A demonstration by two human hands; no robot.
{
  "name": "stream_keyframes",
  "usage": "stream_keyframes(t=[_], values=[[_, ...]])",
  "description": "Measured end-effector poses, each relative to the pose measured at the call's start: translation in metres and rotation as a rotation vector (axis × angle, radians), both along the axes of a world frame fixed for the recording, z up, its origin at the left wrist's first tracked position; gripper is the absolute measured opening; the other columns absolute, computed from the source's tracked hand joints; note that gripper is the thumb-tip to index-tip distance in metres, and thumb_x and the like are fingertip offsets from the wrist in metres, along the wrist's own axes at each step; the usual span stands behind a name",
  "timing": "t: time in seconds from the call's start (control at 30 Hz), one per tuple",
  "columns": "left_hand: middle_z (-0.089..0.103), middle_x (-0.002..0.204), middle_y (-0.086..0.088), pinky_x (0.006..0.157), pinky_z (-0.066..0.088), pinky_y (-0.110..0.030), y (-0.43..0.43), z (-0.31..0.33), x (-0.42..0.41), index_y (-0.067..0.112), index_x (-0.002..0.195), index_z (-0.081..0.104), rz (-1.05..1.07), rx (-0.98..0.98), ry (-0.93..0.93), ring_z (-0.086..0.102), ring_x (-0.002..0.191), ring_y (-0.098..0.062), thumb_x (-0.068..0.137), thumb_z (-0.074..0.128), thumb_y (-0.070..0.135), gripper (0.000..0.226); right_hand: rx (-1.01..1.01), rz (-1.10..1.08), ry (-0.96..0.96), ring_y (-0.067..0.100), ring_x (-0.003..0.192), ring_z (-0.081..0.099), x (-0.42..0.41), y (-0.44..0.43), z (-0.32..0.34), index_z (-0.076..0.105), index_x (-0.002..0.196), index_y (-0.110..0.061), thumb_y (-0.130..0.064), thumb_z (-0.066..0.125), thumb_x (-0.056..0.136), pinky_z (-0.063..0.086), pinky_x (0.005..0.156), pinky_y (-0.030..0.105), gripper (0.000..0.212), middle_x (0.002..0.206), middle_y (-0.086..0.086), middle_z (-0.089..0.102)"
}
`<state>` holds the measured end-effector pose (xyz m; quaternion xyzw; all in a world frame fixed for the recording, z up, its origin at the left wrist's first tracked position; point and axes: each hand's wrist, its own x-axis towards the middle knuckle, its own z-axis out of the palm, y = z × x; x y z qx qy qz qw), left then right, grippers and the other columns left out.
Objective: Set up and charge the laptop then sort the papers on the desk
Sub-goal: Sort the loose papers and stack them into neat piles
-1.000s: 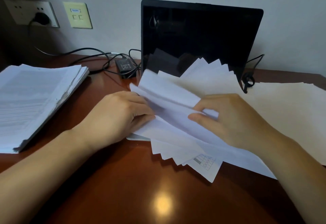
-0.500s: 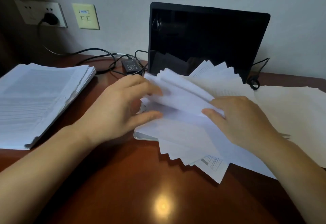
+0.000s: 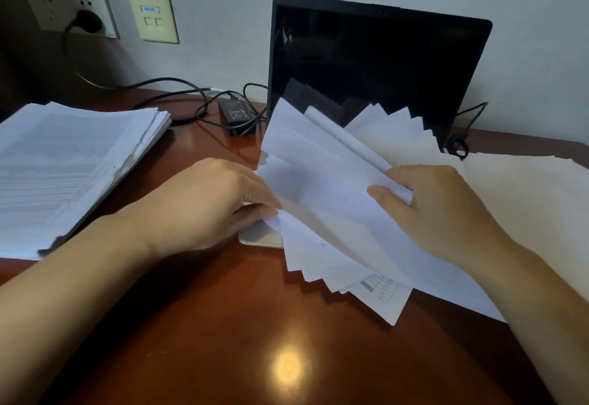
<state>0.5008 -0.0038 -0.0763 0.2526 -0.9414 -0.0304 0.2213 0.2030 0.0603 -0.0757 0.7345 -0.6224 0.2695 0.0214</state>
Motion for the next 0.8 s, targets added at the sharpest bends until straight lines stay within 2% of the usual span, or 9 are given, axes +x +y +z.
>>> stream_keyframes(t=[0.07,0.13,0.23,0.33,0.4,0.53,0.67,0.73,0.8], values=[[0.076,0.091,0.013,0.074,0.053,-0.025,-0.002,-0.001,-0.001,0.026,0.091,0.081,0.024,-0.018,0.042,0.069,0.083,-0.003,0.090,0.067,0.031,0.014,0.033,0.114,-0.010,0.010,0.060,0.053,0.005,0.002,0.002,0.061,0.071,-0.024,-0.041,0.055,0.095,0.048,0.059,0.029,0.030,0.062,-0.008,0.053],[0.076,0.090,0.012,0.075,0.053,-0.024,-0.003,-0.001,-0.001,0.024,0.089,0.081,0.060,-0.028,0.070,0.069,0.082,-0.003,0.089,0.077,0.023,0.005,0.061,0.211,0.011,0.008,0.054,0.044,0.013,0.005,0.004,0.038,0.058,-0.038,-0.038,0.057,0.095,0.035,0.053,0.018,0.042,0.056,-0.009,0.042],[0.076,0.088,0.012,0.073,0.054,-0.028,-0.006,-0.002,-0.001,0.023,0.089,0.081,0.129,-0.079,0.127,0.068,0.080,-0.006,0.086,0.081,0.024,0.003,0.041,0.224,0.108,0.010,0.054,0.037,0.023,0.008,0.004,0.024,0.059,-0.031,-0.038,0.056,0.095,0.023,0.050,0.020,0.049,0.053,-0.004,0.027],[0.074,0.085,0.012,0.070,0.051,-0.025,-0.008,-0.001,-0.001,0.023,0.087,0.081,0.203,-0.112,0.208,0.066,0.075,-0.006,0.085,0.081,0.024,0.003,0.052,0.231,0.096,0.003,0.063,0.052,0.027,0.008,0.003,0.047,0.064,-0.033,-0.055,0.050,0.094,0.032,0.053,0.016,0.036,0.059,-0.011,0.047],[0.074,0.084,0.011,0.068,0.053,-0.029,-0.009,0.001,0.000,0.022,0.087,0.081,0.259,-0.119,0.254,0.066,0.074,-0.009,0.084,0.081,0.025,0.004,0.104,0.232,0.049,-0.002,0.081,0.061,0.028,0.010,0.004,0.068,0.091,-0.036,-0.072,0.048,0.085,0.047,0.066,0.017,0.042,0.085,-0.022,0.065],[0.073,0.079,0.006,0.065,0.048,-0.025,-0.009,0.002,-0.003,0.017,0.083,0.080,0.320,-0.241,0.307,0.064,0.071,-0.015,0.083,0.084,0.023,0.008,0.117,0.198,0.085,-0.001,0.096,0.061,0.024,0.014,0.011,0.067,0.113,-0.040,-0.071,0.056,0.077,0.052,0.080,0.023,0.049,0.108,-0.027,0.066],[0.072,0.081,0.000,0.066,0.053,-0.033,-0.008,0.001,-0.005,0.013,0.080,0.074,0.358,-0.293,0.435,0.063,0.072,-0.017,0.083,0.083,0.030,0.020,0.145,0.134,0.203,0.000,0.074,0.053,0.023,0.014,0.014,0.066,0.104,-0.035,-0.051,0.063,0.088,0.035,0.060,0.016,0.023,0.090,-0.021,0.062],[0.068,0.083,0.003,0.068,0.045,-0.016,-0.005,0.001,-0.008,0.015,0.084,0.068,0.369,-0.258,0.515,0.054,0.072,-0.005,0.083,0.082,0.035,0.024,0.072,0.069,0.241,0.009,0.063,0.050,0.022,0.013,0.015,0.061,0.085,-0.022,-0.043,0.056,0.095,0.035,0.053,0.024,0.024,0.071,-0.008,0.056],[0.063,0.092,0.007,0.072,0.039,-0.008,-0.001,0.001,-0.011,0.021,0.097,0.062,0.400,-0.171,0.627,0.051,0.078,0.001,0.083,0.082,0.034,0.028,-0.029,0.015,0.200,0.017,0.059,0.051,0.020,0.011,0.016,0.059,0.081,-0.017,-0.040,0.054,0.097,0.040,0.053,0.031,0.028,0.062,-0.001,0.052]])
